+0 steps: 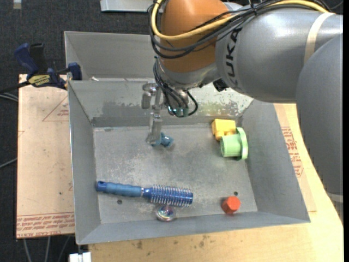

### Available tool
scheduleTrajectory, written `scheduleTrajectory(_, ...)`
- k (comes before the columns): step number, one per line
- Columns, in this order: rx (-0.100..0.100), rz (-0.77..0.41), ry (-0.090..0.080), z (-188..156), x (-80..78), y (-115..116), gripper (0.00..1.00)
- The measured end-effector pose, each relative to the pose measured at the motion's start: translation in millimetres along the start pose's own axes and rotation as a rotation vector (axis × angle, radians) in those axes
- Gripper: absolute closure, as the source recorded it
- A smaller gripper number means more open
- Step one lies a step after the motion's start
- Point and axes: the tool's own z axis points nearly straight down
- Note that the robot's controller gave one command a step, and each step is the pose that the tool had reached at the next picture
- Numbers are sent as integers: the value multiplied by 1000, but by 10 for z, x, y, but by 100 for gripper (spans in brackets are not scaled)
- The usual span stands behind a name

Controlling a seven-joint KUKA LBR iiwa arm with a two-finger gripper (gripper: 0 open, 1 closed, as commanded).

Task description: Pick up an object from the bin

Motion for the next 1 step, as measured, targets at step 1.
scheduleTrajectory(1,3,-176,0,1199,105,-892,0)
